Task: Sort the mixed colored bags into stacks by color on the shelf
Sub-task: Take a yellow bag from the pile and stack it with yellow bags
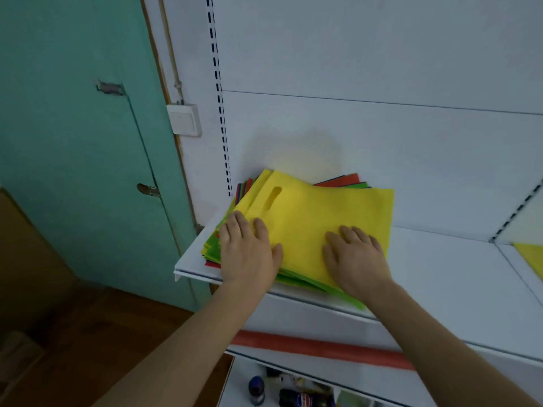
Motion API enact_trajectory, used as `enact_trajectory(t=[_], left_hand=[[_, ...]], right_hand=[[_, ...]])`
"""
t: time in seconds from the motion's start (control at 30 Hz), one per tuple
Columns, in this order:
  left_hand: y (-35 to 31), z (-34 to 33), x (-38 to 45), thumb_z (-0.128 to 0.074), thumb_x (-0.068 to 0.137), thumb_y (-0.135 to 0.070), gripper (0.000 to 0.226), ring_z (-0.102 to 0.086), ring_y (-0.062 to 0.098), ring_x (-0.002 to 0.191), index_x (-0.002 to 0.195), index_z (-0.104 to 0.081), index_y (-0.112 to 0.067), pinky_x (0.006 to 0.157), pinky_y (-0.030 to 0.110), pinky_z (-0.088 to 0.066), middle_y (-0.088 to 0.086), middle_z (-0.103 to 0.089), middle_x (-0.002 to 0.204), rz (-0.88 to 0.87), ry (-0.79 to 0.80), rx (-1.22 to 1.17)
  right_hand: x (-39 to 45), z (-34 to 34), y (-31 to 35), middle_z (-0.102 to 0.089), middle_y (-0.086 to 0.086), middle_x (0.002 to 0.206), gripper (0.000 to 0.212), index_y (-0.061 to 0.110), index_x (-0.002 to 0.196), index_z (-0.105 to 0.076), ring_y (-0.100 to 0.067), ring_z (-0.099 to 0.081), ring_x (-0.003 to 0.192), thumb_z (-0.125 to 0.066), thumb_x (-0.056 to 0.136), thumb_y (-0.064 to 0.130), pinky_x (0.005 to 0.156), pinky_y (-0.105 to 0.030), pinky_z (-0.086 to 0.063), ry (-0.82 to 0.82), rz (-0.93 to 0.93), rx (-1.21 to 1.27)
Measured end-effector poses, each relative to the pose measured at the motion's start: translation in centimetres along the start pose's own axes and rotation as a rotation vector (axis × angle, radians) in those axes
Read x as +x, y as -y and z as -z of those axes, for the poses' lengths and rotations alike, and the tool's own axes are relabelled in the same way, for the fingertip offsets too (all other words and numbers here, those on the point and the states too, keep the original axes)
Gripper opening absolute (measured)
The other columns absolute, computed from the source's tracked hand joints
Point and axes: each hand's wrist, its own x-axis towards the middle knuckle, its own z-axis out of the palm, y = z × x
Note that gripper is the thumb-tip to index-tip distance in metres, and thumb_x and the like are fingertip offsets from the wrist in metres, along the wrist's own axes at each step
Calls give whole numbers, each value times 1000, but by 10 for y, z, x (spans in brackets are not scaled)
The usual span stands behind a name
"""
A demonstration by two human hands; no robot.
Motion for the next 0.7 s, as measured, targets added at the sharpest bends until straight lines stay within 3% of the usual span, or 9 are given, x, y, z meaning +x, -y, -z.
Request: enact_trajectory(t=[0.2,0.27,0.37,0.47,0.6,0.7], left_hand=[[-15,-1,-11,-37,110,-30,50,-37,39,139,156,-30,-10,117,54,-27,18,-46,152,-195,-58,-116],[-15,0,-9,-41,107,-35,52,-32,41,143,153,-35,-11,120,56,-24,17,-44,154,-178,-69,-126],[-6,1,-6,-40,104,-56,63,-13,52,153,153,-32,-17,125,63,-7,33,-20,165,-105,-18,-80],[-5,-2,-6,-39,105,-56,66,-20,52,151,157,-26,-18,125,62,-11,36,-23,163,-119,-4,-66],[-19,-3,-8,-48,105,-33,61,-37,43,143,158,-24,-18,122,60,-22,23,-42,156,-217,-52,-123],[-20,-5,-7,-58,99,-31,72,-42,37,137,159,-21,-22,115,53,-35,15,-36,157,-272,-98,-263]], right_hand=[[-26,5,1,-40,-8,161,57,34,142,-55,-39,-28,152,-29,104,67,120,-55,-29,24,-261,-95],[-28,8,-3,-36,-11,161,61,32,141,-53,-42,-29,148,-28,101,72,116,-55,-34,53,-354,-69],[-29,11,-8,-33,-18,157,70,25,141,-50,-43,-41,136,-30,98,77,106,-53,-45,86,-470,38],[-29,13,-8,-31,-20,156,76,18,144,-47,-43,-48,128,-38,97,77,99,-51,-50,68,-529,128],[-30,17,-12,-32,-18,158,69,17,150,-42,-42,-45,131,-58,98,59,100,-50,-48,-55,-488,229],[-25,18,-27,-43,-19,152,72,15,156,-33,-44,-50,130,-68,96,32,103,-52,-46,-110,-539,493]])
